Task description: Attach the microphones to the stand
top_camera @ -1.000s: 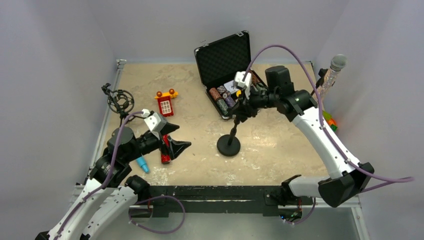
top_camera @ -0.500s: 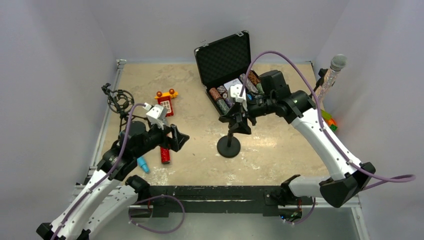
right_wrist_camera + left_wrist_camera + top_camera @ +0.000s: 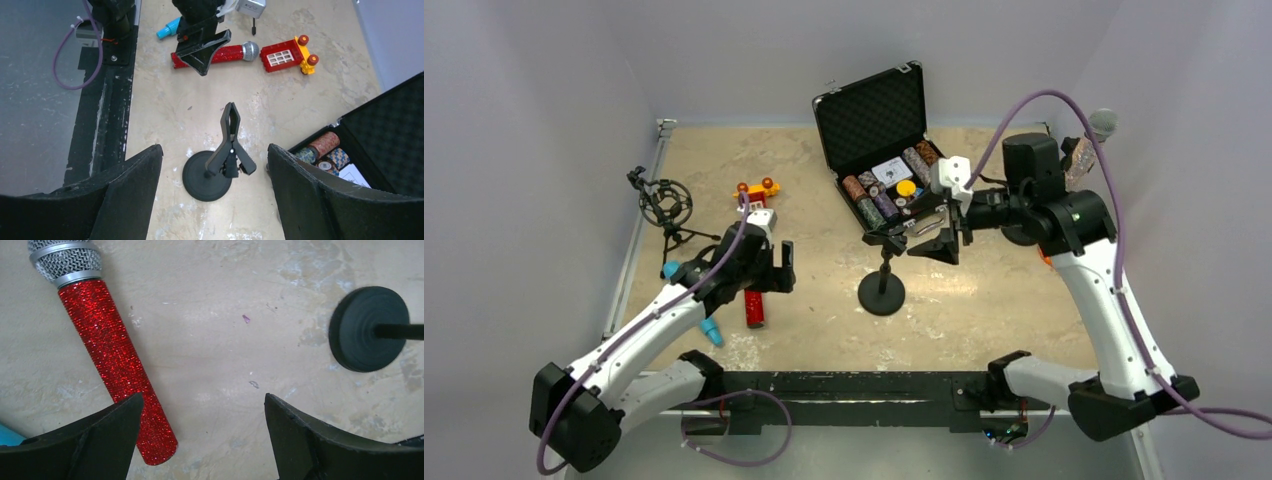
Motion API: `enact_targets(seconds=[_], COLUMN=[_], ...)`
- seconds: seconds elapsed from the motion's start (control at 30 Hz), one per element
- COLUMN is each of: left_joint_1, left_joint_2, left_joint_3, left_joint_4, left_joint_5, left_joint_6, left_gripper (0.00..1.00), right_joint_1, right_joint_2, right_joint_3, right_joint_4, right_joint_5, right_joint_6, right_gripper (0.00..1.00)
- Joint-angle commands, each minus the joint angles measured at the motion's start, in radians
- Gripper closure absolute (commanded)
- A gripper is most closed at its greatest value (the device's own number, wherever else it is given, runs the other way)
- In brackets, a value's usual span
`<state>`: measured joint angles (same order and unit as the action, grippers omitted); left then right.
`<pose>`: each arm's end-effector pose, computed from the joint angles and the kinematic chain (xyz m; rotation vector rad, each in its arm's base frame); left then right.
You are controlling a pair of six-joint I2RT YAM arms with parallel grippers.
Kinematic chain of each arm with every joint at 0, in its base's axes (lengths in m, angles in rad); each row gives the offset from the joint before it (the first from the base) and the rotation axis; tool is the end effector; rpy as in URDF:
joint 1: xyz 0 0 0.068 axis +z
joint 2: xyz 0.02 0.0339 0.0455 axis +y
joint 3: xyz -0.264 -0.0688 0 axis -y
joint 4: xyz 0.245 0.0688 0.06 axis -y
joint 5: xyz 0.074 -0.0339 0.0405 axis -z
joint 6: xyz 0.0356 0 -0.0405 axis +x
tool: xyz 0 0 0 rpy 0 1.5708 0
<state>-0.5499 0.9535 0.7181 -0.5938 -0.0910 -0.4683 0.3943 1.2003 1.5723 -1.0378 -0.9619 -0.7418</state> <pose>0.1665 -0.0983 0.2493 0.0561 2.4270 -0.3634 0.1781 0.1057 0.4462 -1.4797 1.3905 0.8461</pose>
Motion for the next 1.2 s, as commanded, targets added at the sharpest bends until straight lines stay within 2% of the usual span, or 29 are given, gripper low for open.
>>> enact_targets(seconds=[0.0, 0.2, 0.3, 0.57, 0.8, 1.03, 1.17], left_joint_1=[0.038, 0.099, 0.107, 0.108, 0.108, 0.105, 0.105], left_joint_2=[0.064, 0.178, 0.244, 0.319, 0.41, 0.443, 0.421], left_joint_3=[0.038, 0.028, 0.047, 0.047, 0.041, 0.025, 0.01], left_joint_4=[0.001, 0.05, 0.025, -0.023, -0.041, -0.034, -0.022], left_joint_5=[-0.081, -0.113, -0.144, -0.245, -0.196, -0.191, -0.181], left_joint_6=[-0.045, -0.054, -0.067, -0.128, -0.2, -0.258, -0.26], left_gripper=[0.07, 0.1, 0.16, 0.17, 0.2, 0.44, 0.68], right_joint_1=[-0.047, -0.067, -0.09, -0.147, -0.205, -0.24, -0.255], right_joint_2=[-0.091, -0.288, -0.301, -0.322, -0.345, -0.354, -0.358], right_joint_3=[-0.117, -0.441, -0.482, -0.606, -0.639, -0.647, -0.65], right_joint_4=[0.056, 0.297, 0.284, 0.351, 0.371, 0.372, 0.374], right_joint_5=[-0.092, -0.138, -0.168, -0.252, -0.314, -0.35, -0.356], right_joint_6=[0.001, 0.022, 0.015, 0.015, 0.015, 0.015, 0.019], right_gripper=[0.19, 0.08, 0.08, 0.07, 0.07, 0.07, 0.07])
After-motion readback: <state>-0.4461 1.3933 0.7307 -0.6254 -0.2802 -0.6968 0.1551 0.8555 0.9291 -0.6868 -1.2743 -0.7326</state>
